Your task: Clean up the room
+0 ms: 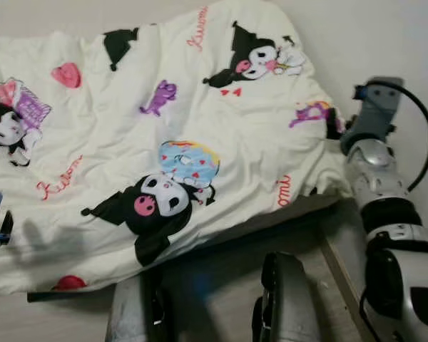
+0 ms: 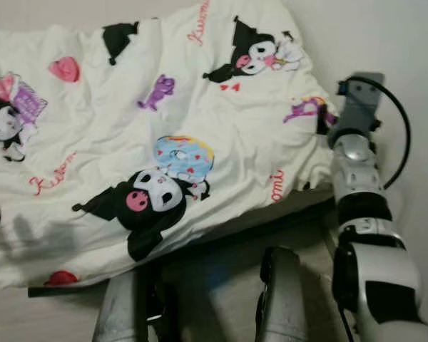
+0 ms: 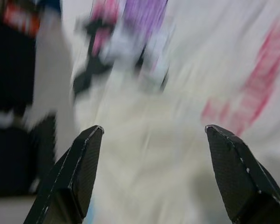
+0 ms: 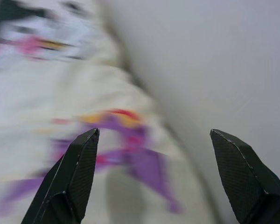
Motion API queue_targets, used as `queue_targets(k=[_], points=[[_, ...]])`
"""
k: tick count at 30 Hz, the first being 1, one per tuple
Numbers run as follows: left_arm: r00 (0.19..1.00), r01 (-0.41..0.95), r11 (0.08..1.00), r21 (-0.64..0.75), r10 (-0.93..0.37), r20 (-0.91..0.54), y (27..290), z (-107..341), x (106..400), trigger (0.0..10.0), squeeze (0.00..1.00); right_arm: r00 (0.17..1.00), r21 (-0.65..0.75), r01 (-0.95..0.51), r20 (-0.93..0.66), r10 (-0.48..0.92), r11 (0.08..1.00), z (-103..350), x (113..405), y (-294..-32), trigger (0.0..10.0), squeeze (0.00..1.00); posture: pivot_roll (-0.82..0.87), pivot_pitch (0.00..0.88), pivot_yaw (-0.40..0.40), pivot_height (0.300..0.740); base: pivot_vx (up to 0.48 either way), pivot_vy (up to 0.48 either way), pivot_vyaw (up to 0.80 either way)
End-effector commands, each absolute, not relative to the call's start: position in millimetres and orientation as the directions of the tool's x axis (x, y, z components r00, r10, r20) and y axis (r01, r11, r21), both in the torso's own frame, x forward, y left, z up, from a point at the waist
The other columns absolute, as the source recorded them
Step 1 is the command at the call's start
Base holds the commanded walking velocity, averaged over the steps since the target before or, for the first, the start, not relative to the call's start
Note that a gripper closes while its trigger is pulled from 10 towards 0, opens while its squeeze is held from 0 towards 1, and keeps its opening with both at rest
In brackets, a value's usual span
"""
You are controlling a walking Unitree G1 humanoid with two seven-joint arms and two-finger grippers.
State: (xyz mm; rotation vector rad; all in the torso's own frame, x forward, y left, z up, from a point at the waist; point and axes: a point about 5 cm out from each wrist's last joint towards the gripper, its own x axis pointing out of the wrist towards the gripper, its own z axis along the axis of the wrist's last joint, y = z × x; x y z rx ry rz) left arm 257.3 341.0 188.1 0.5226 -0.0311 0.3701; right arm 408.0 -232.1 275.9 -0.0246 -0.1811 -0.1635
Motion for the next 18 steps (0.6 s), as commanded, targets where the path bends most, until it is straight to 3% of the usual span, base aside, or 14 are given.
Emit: queue_targets(k=[1, 10, 11, 13, 15, 16, 18], points=[[0.938, -0.322, 0.804, 0.499, 0.344, 0.049, 345, 170, 253, 10.0, 0.00, 0.972, -0.001, 0.148, 0.184, -0.145, 0.989, 279, 408, -231, 10.0, 0.00, 0.08, 0.479, 0.030, 0.573, 0.000, 0.000, 0.00], [0.956, -0.268, 0.801, 0.536, 0.290, 0.045, 333, 165, 284, 10.0, 0.00, 0.978, 0.073, -0.013, 0.208, -0.003, 0.997, 259, 412, -199, 10.0, 0.00, 0.07, 0.482, 0.030, 0.573, 0.000, 0.000, 0.00], [0.951, -0.187, 0.800, 0.569, 0.293, -0.099, 333, 132, 277, 10.0, 0.00, 0.996, -0.028, -0.088, 0.008, 0.088, 0.996, 209, 410, -182, 10.0, 0.00, 0.07, 0.479, 0.034, 0.573, 0.000, 0.000, 0.00], [0.944, -0.154, 0.803, 0.576, 0.292, -0.155, 333, 119, 272, 10.0, 0.00, 0.993, -0.061, -0.105, -0.069, 0.101, 0.993, 191, 407, -179, 10.0, 0.00, 0.07, 0.479, 0.034, 0.573, 0.000, 0.000, 0.00], [0.904, -0.050, 0.810, 0.584, 0.285, -0.319, 334, 89, 253, 10.0, 0.00, 0.955, -0.101, -0.170, -0.261, 0.139, 0.980, 150, 396, -177, 10.0, 0.00, 0.07, 0.478, 0.034, 0.573, 0.000, 0.000, 0.00], [0.904, -0.050, 0.810, 0.584, 0.285, -0.319, 334, 89, 253, 10.0, 0.00, 0.955, -0.101, -0.170, -0.261, 0.139, 0.980, 150, 396, -177, 10.0, 0.00, 0.07, 0.478, 0.034, 0.573, 0.000, 0.000, 0.00], [0.846, 0.079, 0.822, 0.564, 0.244, -0.474, 331, 60, 227, 10.0, 0.00, 0.903, -0.138, -0.187, -0.414, 0.115, 0.973, 117, 383, -184, 10.0, 0.00, 0.08, 0.477, 0.035, 0.573, 0.000, 0.000, 0.00]])
